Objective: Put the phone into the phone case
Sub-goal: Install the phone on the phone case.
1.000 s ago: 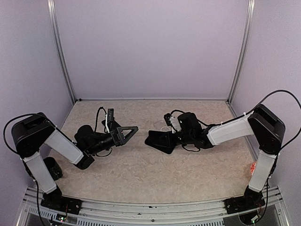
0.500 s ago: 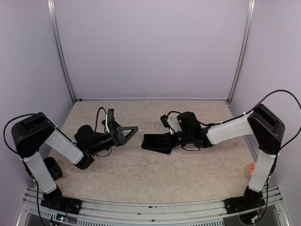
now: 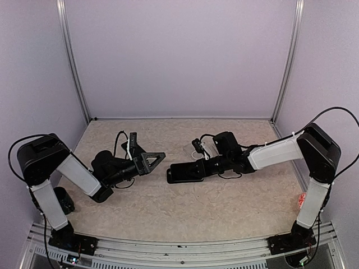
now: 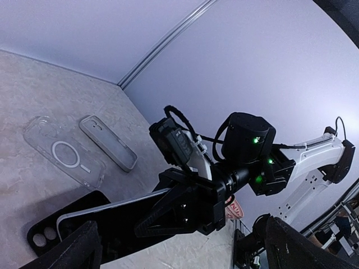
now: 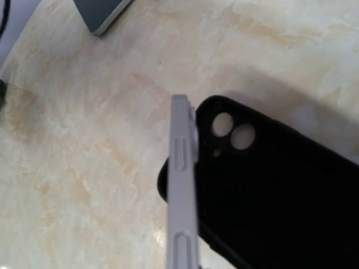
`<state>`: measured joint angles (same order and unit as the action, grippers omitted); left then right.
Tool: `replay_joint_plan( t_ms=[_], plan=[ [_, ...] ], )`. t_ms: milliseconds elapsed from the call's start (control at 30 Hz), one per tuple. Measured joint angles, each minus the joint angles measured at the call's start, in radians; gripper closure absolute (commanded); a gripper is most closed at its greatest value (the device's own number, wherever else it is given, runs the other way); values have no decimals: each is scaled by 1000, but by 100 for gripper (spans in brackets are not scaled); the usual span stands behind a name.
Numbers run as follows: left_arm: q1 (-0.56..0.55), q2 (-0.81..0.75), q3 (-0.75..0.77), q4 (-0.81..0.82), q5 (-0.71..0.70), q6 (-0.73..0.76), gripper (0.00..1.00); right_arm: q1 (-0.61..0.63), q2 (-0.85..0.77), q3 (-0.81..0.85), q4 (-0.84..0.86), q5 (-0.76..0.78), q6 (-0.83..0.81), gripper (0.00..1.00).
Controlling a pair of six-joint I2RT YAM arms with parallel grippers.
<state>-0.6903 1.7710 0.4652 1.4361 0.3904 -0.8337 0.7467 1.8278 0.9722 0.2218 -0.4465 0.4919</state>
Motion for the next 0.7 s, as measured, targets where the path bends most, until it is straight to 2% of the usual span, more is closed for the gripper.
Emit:
replay_joint_plan(
  t_ms=[300,700],
  plan=[
    [0,6,21,-108,-79,0,1,-94,20,69,-84,-140,57,100],
    [-46,49,89,-234,-166,2,1,-104,88,111,-143,-244,78,100]
  ],
)
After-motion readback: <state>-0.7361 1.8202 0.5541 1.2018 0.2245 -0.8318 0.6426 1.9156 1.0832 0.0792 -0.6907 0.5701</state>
